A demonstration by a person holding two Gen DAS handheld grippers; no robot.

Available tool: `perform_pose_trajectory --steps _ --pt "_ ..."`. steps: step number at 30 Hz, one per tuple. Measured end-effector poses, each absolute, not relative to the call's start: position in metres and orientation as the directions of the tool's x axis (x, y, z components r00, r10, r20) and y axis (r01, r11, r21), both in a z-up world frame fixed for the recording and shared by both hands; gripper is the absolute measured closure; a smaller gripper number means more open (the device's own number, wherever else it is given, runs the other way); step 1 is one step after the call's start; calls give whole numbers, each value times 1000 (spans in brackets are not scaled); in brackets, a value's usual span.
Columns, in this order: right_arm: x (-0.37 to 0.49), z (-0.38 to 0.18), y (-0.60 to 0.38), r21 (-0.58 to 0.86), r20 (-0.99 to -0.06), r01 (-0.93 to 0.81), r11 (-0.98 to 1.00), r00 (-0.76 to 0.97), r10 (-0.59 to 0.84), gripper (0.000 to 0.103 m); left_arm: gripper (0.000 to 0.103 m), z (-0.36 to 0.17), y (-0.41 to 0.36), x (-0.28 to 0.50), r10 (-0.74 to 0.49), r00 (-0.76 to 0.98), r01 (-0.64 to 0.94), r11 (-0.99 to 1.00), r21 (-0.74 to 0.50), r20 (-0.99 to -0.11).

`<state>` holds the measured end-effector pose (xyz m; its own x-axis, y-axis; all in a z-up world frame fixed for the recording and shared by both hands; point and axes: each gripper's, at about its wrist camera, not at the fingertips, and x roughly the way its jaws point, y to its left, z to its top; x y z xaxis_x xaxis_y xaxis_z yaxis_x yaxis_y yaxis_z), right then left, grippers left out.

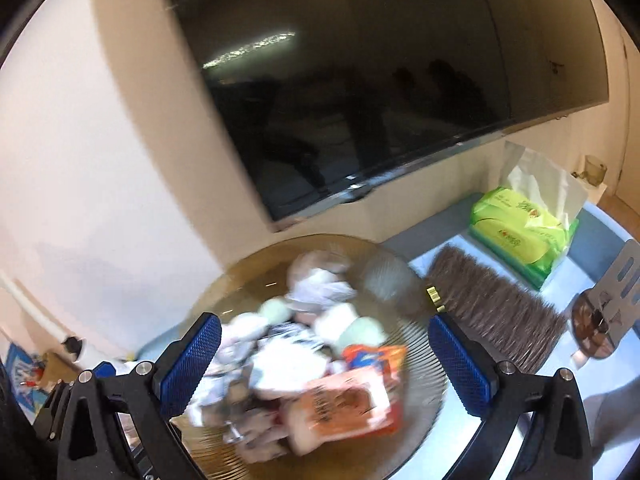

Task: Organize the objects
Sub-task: 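Carry the paper ball and checked bow to the brown bowl and release them, then grasp an orange with the right tool while the left tool grasps a paper ball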

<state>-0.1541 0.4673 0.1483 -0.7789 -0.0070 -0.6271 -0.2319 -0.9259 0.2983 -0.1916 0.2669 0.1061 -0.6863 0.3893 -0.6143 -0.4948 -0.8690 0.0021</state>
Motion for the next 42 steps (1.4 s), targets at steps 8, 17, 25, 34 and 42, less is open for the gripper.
perform_pose_trajectory --steps 8,17,25,34,42 --pt "-140 186 388 271 -603 -131 -954 -795 -63 0 1 145 174 -174 276 -789 -354 -935 39 -549" --pt "-112 178 285 253 -621 43 -967 -759 -196 0 1 146 40 -160 120 -817 -167 -985 33 -565" --pt "-45 84 178 142 -750 264 -954 -601 -278 0 1 39 -17 -149 52 -716 -93 -995 20 -697" --pt "-15 11 136 -11 -804 287 -958 -572 -162 0 1 -31 -34 -165 57 -604 -57 -998 -29 -795" --pt "-15 11 136 -7 -805 284 -959 -571 -163 0 0 -34 -27 -171 37 -590 -57 -998 -4 -807"
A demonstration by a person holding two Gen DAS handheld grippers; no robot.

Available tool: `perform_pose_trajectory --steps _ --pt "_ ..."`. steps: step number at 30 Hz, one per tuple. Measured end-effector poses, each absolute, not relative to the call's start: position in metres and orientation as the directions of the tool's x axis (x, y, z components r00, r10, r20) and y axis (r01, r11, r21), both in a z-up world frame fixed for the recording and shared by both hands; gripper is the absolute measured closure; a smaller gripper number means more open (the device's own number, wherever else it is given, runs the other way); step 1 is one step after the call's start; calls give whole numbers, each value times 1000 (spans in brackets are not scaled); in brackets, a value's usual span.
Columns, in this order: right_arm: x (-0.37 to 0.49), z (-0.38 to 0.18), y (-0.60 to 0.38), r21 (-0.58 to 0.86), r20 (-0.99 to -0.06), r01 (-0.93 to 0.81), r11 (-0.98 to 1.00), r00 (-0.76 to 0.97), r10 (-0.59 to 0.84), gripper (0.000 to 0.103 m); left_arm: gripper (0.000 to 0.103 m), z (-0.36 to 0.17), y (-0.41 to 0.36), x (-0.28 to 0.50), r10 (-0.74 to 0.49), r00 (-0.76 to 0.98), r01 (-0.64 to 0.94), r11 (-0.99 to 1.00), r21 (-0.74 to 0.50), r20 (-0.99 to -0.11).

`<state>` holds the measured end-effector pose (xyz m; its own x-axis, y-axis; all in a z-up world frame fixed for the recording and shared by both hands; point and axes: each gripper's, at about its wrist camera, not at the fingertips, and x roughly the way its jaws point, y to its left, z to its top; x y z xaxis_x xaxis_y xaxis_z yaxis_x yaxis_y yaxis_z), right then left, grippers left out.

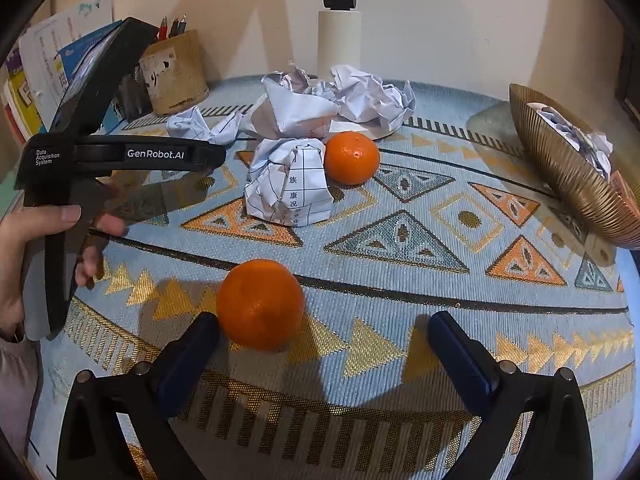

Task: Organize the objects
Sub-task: 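Grasp an orange with the right tool while the left tool grasps a paper ball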

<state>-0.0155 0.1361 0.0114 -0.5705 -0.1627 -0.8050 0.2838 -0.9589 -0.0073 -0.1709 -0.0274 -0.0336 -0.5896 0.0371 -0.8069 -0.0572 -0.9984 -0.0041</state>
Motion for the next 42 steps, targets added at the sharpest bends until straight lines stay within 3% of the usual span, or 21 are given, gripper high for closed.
perform_pose_trajectory --steps 32,33,34,35,37,42 --pt "-32 15 128 -6 -806 285 -959 -569 -164 1 1 -34 -19 -182 44 -592 -60 -998 -10 -805" --pt "-33 15 128 -3 -804 282 -959 -571 -165 6 15 -33 -19 -181 48 -597 -61 -998 -14 -801" --pt "-28 19 132 7 -792 282 -959 -584 -178 23 58 -28 -19 -177 54 -628 -61 -998 -20 -777" --pt "-26 21 133 29 -780 300 -954 -590 -209 47 55 -26 -20 -175 63 -641 -63 -998 -30 -765" --pt "-25 24 134 134 -752 363 -922 -568 -333 66 55 -25 -24 -177 128 -637 -92 -992 -90 -760" --pt "-29 26 138 199 -733 363 -910 -562 -384 67 55 -15 -30 -174 158 -666 -86 -987 -135 -729"
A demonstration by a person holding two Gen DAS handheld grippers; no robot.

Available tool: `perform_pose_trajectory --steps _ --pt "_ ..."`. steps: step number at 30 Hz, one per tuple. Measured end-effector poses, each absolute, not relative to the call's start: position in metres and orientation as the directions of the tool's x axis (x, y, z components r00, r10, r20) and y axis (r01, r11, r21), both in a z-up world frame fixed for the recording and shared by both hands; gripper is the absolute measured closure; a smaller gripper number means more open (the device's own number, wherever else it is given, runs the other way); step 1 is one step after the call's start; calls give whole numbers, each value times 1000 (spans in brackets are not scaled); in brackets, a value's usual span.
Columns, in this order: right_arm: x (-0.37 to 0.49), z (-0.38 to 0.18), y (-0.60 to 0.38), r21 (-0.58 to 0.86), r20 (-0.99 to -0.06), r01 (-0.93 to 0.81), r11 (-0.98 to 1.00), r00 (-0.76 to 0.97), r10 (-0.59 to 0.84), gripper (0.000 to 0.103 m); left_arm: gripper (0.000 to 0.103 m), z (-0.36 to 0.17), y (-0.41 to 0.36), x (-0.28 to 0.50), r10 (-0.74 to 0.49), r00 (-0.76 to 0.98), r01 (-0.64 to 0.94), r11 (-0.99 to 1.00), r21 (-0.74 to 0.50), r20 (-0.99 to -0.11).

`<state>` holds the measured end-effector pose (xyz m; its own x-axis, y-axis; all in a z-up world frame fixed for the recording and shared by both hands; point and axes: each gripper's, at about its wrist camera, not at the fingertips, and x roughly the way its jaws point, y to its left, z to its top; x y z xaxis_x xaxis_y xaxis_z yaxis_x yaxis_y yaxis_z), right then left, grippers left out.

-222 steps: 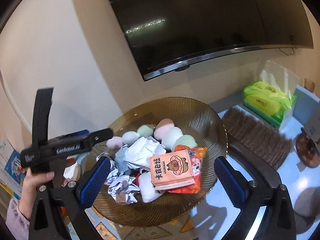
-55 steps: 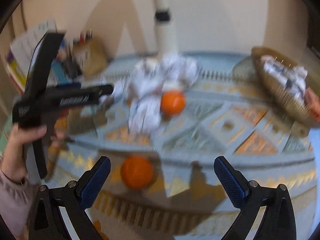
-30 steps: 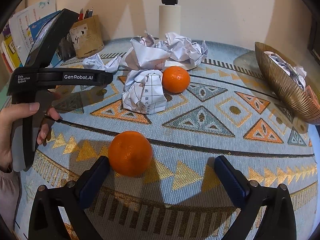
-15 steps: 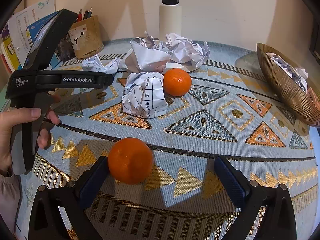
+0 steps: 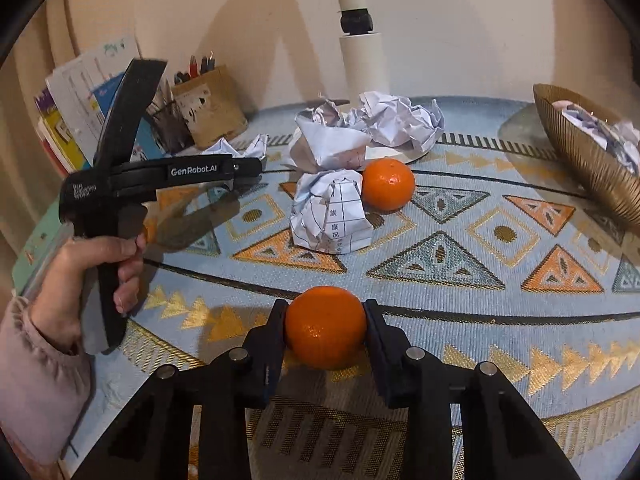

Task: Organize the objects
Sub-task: 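Grasp an orange with the right tool while the left tool grasps a paper ball, then carry the orange and paper ball to the brown bowl and release them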

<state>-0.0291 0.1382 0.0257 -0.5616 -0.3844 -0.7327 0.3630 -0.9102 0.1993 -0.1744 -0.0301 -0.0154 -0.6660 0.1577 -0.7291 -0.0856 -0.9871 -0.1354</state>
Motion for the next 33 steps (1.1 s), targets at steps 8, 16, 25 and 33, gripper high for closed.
perform_pose_trajectory --steps 8,16,25,33 --pt "-27 26 142 224 -714 345 -911 -578 -394 67 55 -10 -45 -161 107 -715 -21 -991 -131 -691" --pt "-18 33 166 288 -669 314 -905 -610 -424 67 55 -4 -57 -148 64 -757 26 -991 -129 -650" --pt "-57 96 254 369 -617 241 -897 -659 -431 67 54 58 23 -131 252 -808 -213 -968 -135 -532" --pt "-118 168 390 297 -603 45 -954 -766 -224 67 54 100 165 -180 475 -716 -411 -879 -243 -512"
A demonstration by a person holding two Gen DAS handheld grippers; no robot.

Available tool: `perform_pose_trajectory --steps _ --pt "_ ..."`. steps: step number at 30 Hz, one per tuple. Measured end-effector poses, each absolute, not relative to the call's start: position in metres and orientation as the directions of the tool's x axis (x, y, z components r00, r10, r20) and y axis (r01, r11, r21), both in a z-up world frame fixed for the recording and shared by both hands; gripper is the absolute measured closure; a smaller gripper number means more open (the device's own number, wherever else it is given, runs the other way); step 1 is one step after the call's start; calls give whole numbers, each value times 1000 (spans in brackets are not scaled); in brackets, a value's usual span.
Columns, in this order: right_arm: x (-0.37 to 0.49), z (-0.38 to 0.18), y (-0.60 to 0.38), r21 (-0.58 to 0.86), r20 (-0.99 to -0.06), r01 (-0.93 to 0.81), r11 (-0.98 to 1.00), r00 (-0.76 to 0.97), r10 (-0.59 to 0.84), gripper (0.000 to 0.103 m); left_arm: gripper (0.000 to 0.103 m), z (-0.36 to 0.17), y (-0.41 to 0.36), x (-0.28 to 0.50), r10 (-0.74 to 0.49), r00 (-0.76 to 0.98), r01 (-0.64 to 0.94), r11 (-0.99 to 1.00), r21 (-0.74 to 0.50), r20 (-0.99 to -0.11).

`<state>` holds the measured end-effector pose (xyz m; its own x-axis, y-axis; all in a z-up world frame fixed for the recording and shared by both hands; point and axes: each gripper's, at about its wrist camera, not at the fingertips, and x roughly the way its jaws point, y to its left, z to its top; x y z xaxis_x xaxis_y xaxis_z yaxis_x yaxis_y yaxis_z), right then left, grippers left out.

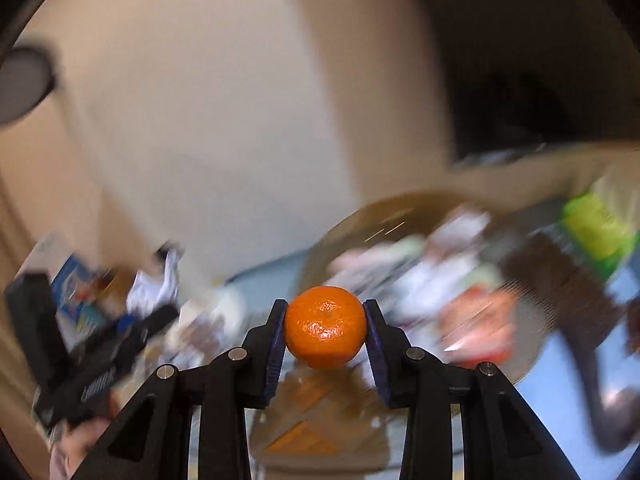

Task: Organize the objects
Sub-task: 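Carry the orange and paper ball to the brown bowl and release them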

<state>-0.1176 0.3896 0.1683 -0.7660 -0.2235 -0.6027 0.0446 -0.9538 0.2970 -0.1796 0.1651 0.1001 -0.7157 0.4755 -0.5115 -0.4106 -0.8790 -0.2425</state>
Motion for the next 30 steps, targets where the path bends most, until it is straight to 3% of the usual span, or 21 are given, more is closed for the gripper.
perform_pose_trajectory --steps 9,10,11,12,13,15,20,30 --pt "-183 145 475 232 -679 -131 -964 -731 -65 64 52 72 293 -195 563 -595 -565 -800 -199 -573" --pt "-188 141 483 213 -694 -162 -963 -720 -32 38 42 67 302 -196 585 -574 -581 -784 -218 -574" --pt "-192 137 488 203 -716 -188 -961 -698 -15 0 26 62 308 -198 600 -546 -594 -769 -234 -585" --pt "-197 133 494 211 -729 -199 -957 -685 -19 1 3 56 316 -201 604 -495 -613 -752 -242 -625" --pt "-196 132 499 242 -714 -185 -952 -698 -46 0 1 54 321 -202 599 -487 -621 -749 -231 -635" --pt "-191 133 505 279 -696 -185 -942 -715 -66 0 1 51 324 -197 565 -532 -616 -769 -170 -631" --pt "-176 138 505 288 -688 -213 -934 -724 -47 0 1 55 312 -187 567 -538 -609 -773 -178 -624" --pt "-150 170 452 322 -659 -153 -934 -745 -105 0 1 104 264 -161 479 -649 -551 -832 -69 -591"
